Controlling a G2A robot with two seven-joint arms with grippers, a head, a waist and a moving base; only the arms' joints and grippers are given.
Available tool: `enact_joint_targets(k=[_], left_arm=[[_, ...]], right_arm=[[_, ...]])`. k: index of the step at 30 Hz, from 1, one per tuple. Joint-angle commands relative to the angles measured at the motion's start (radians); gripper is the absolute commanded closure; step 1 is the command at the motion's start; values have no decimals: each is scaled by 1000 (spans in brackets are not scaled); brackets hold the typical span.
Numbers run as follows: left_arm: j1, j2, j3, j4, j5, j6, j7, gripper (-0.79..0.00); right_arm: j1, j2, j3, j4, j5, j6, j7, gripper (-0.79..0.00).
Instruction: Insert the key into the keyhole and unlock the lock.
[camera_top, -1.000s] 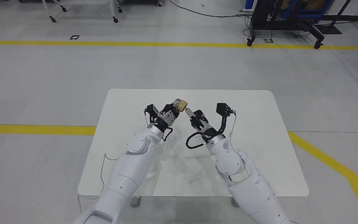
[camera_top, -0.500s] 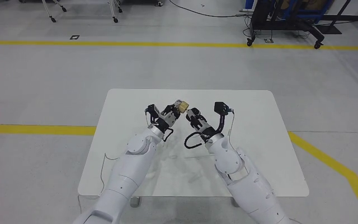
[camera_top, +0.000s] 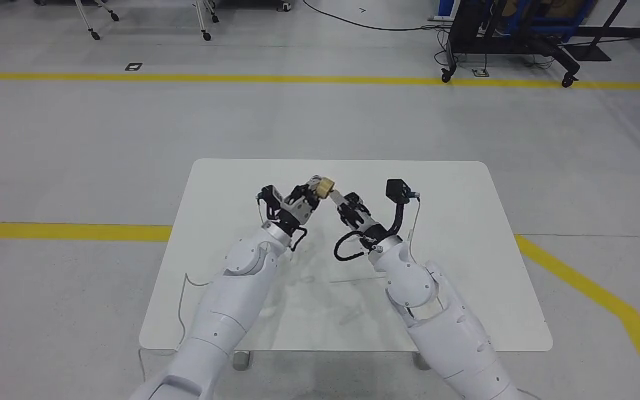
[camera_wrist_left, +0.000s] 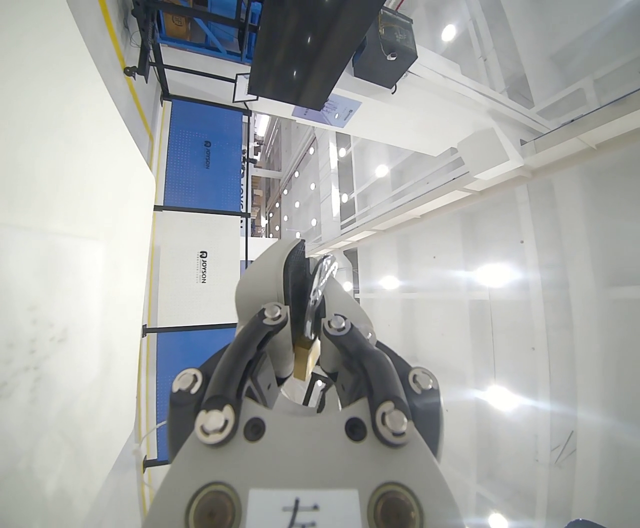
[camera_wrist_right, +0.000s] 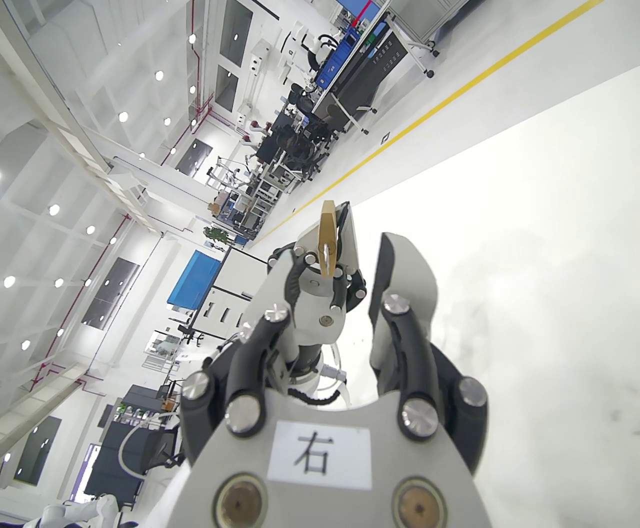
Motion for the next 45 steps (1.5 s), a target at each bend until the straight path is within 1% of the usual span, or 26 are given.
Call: enact_joint_targets(k=[1,4,5,6,8,9,10,11,12,14,16,17,19,20,21,22,23,24,28,31,32,35,42,45], left_arm=[[1,0,-2,-2,-2,-1,1,0],[2,0,-3,-5,-3,-11,-2,0],[3,0,-4,-6,-4,-15,-4,0],[4,0,-5,-7,-5,-21,-8,0],[3,0,-5,-7,-4,-27,-23,0],[2,0,-6,-7,-4,-33,-29,0],[2,0,-5,-6,-3,-37,-35,0],[1,0,-5,-5,-3,-40,-40,0],[0,0,-3,-6,-4,-43,-47,0],[0,-1,0,-4,-4,-51,-65,0],[-1,-1,2,-3,-6,-55,-79,0],[-2,-1,4,-1,-4,-54,-88,0],[-4,-1,6,2,-3,-49,-103,0],[-4,-1,7,3,-6,-49,-108,0],[-5,-1,7,4,-10,-50,-113,0],[-5,-2,8,5,-10,-50,-116,0],[-6,-2,8,6,-14,-51,-119,0],[-5,-3,8,5,-21,-50,-123,0],[-4,-3,8,7,-28,-53,-129,0],[-4,-3,8,8,-31,-54,-131,0],[-4,-3,8,8,-31,-54,-132,0],[-5,-3,10,8,-26,-52,-138,0],[-6,-3,11,9,-19,-54,-142,0],[-6,-3,11,9,-18,-54,-144,0]], right_arm=[[0,0,0,0,0,0,0,-785],[-3,-1,2,-3,16,-4,1,-785],[-12,-2,16,-12,94,-23,13,-785],[-24,-4,43,-20,224,-54,49,-785],[-39,-1,102,-14,437,-95,163,-659],[-44,2,122,-4,523,-98,239,-502],[-43,5,142,5,586,-96,306,-456],[-43,7,158,16,646,-88,365,-431],[-40,10,172,31,686,-76,408,-369],[-32,13,192,55,761,-52,471,-339],[-22,14,203,79,829,-40,528,-283],[-17,15,207,94,860,-36,552,-268],[-2,14,208,130,939,-14,612,-197],[9,13,209,156,988,13,641,-191],[27,13,214,188,1028,44,651,-151],[45,13,213,210,1039,57,653,-49],[58,12,208,226,1044,63,662,-40],[67,12,203,243,1049,66,666,-65],[95,11,186,289,1054,68,665,-86],[103,11,179,304,1056,62,664,-102],[104,11,177,306,1057,60,664,-120],[106,12,174,308,1054,55,657,-142],[104,16,170,298,1047,48,649,-145],[105,17,165,299,1049,47,642,-120]])
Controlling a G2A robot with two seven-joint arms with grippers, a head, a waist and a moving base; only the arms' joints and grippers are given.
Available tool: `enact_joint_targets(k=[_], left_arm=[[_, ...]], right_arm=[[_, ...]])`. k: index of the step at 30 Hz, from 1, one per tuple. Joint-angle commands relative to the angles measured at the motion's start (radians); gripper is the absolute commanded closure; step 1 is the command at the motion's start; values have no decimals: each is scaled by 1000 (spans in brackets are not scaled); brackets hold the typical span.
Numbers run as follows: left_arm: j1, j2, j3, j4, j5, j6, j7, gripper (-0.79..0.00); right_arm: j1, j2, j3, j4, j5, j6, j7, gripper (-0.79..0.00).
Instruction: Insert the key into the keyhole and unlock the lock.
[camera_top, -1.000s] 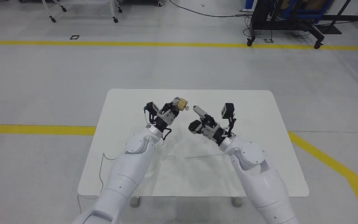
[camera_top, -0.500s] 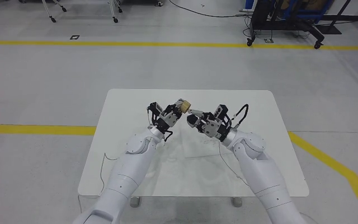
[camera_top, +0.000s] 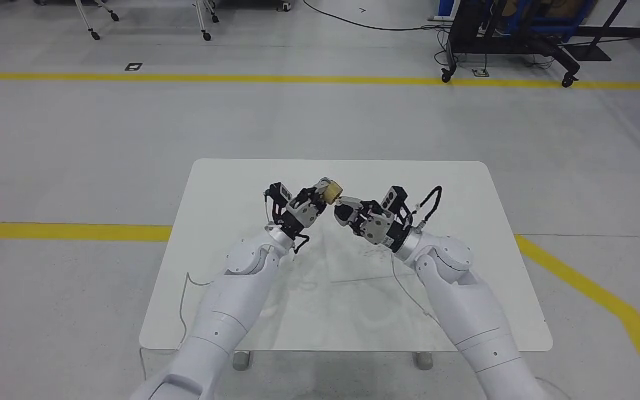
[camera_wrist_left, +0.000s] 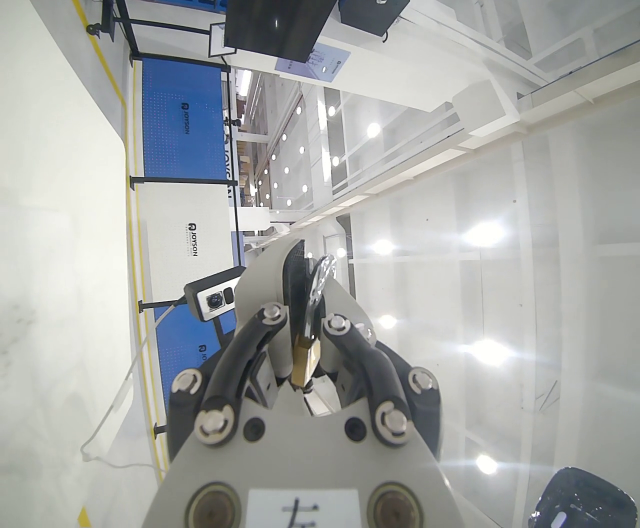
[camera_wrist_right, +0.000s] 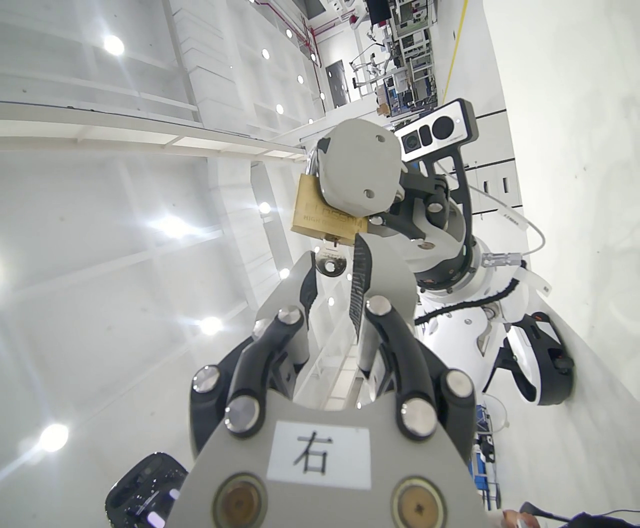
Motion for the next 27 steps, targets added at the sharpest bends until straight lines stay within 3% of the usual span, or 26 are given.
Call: enact_joint_targets(k=[1,2,19,20,22,23,24,27], left_arm=[[0,0,0,-1,0,-1,-1,0],[1,0,0,-1,0,-2,-2,0],[1,1,0,-2,-2,-3,-19,0],[0,1,-1,-1,-2,-4,-18,0],[-1,1,-2,1,-3,-5,-16,0],[-1,1,-2,2,-2,-5,-15,0],[-2,1,-3,2,-2,-6,-13,0],[-2,1,-3,2,-1,-8,-11,0]], right_arm=[[1,0,-2,1,1,-3,-5,-83],[1,0,-4,2,-1,-6,-11,0],[5,2,-21,11,29,-32,-18,0],[5,3,-22,9,25,-32,-13,-28],[3,5,-21,3,15,-34,-8,-511],[1,6,-20,-2,8,-36,-8,-650],[-1,8,-18,-7,0,-40,-10,-723],[-9,13,-15,-30,-42,-53,-25,-680]])
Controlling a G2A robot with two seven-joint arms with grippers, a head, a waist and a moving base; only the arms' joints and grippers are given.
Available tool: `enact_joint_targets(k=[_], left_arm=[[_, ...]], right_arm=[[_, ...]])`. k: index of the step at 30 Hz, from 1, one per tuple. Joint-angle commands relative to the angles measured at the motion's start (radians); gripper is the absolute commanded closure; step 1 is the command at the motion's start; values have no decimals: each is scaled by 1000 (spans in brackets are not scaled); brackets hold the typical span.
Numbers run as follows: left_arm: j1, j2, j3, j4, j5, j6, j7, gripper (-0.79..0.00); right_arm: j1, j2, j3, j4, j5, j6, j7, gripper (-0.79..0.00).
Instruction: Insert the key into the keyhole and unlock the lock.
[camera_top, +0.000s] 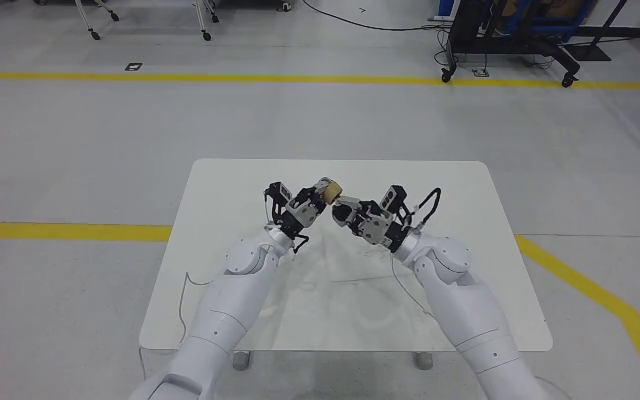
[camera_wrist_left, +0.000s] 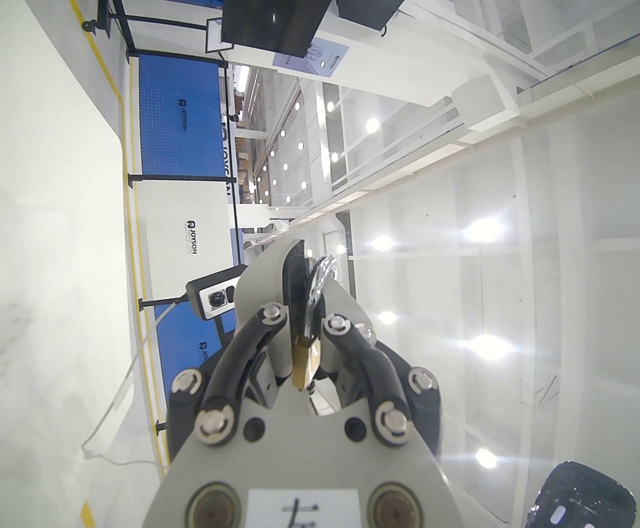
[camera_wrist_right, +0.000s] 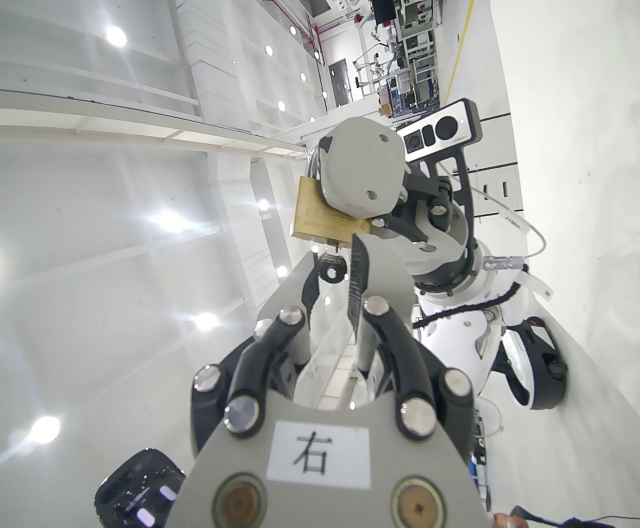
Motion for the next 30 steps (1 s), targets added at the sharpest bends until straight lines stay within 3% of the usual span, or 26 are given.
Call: enact_joint_targets(k=[1,3,4,9,15,18,20,23,29,30], left_arm=[[0,0,0,1,1,0,3,0],[-1,0,-1,0,5,-1,5,0],[-2,1,0,1,17,-3,7,0],[0,1,1,-2,20,-4,7,0],[1,2,1,-3,22,-4,12,0],[1,2,2,-4,23,-3,10,0],[2,2,3,-4,23,-1,10,0],[2,2,5,-4,26,3,9,0],[2,2,7,-5,30,7,10,0],[2,2,7,-5,32,5,10,0]], right_arm=[[-7,3,2,-18,-25,-8,-8,-616],[-14,9,7,-40,-94,-25,-39,-508],[-21,10,5,-54,-108,-27,-45,-391],[-41,16,6,-94,-150,-25,-53,-274],[-53,21,5,-120,-207,-39,-106,-77],[-61,25,2,-142,-276,-53,-149,-68],[-66,27,-4,-160,-335,-63,-174,-151],[-75,29,-13,-177,-377,-71,-200,-163],[-81,29,-20,-184,-381,-76,-229,-77],[-82,28,-19,-183,-375,-71,-237,-15]])
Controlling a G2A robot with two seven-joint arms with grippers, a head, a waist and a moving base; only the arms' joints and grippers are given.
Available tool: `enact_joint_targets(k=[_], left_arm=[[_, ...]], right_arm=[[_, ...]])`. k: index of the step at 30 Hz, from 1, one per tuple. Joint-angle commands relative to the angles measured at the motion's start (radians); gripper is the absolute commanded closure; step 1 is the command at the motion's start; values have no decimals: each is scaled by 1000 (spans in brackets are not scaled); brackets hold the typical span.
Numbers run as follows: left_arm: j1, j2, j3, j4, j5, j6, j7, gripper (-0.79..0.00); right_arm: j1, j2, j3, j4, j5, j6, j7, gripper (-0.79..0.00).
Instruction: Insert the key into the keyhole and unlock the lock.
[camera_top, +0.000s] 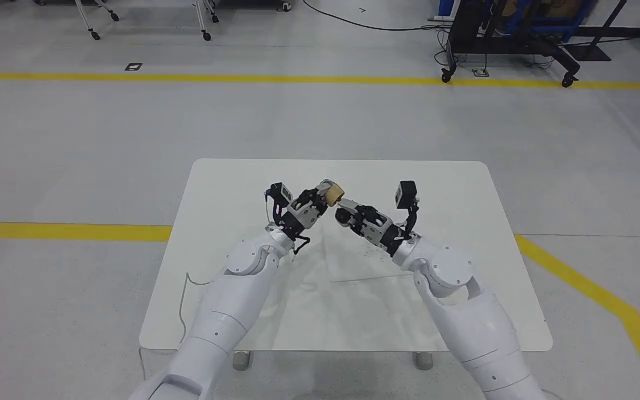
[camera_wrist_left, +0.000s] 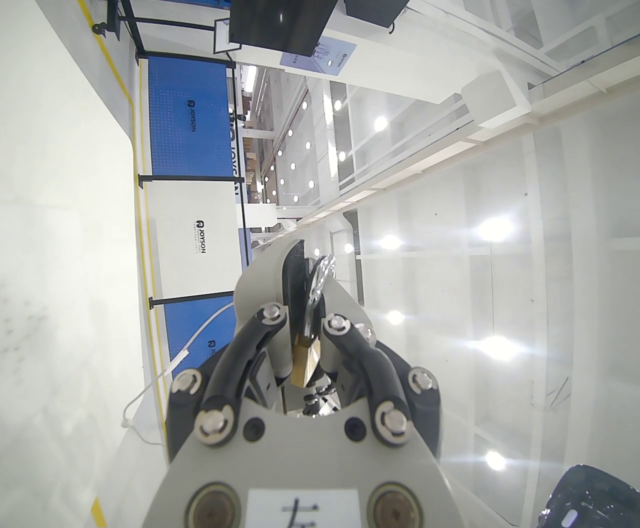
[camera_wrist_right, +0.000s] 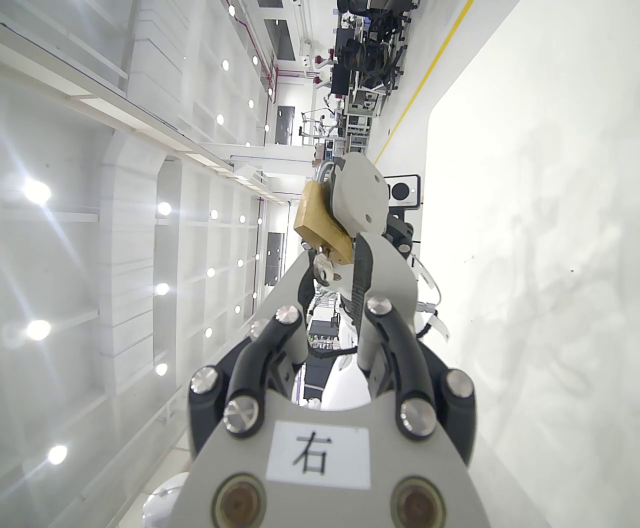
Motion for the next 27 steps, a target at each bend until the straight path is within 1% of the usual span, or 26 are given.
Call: enact_joint_targets(k=[1,4,8,11,16,19,21,24,27], left_arm=[[0,0,0,-1,2,-2,-1,0],[1,0,1,-4,0,-2,-8,0],[2,1,0,-6,-1,-5,-13,0],[2,1,0,-7,-1,-9,-18,0],[3,2,1,-11,0,-21,-36,0],[2,3,1,-9,3,-23,-33,0],[1,3,1,-8,7,-24,-29,0],[2,3,1,-10,12,-37,-24,0],[1,4,2,-13,25,-67,-27,0]], right_arm=[[-1,-1,0,1,15,10,-21,0],[0,-4,1,9,56,16,-39,0],[3,-7,0,24,117,22,-30,0],[7,-11,3,43,210,50,-10,0],[28,-23,17,122,494,117,84,0],[52,-27,17,179,604,157,168,0],[67,-29,24,218,663,179,204,0],[86,-32,30,269,764,243,256,0],[109,-35,29,325,859,331,309,0]])
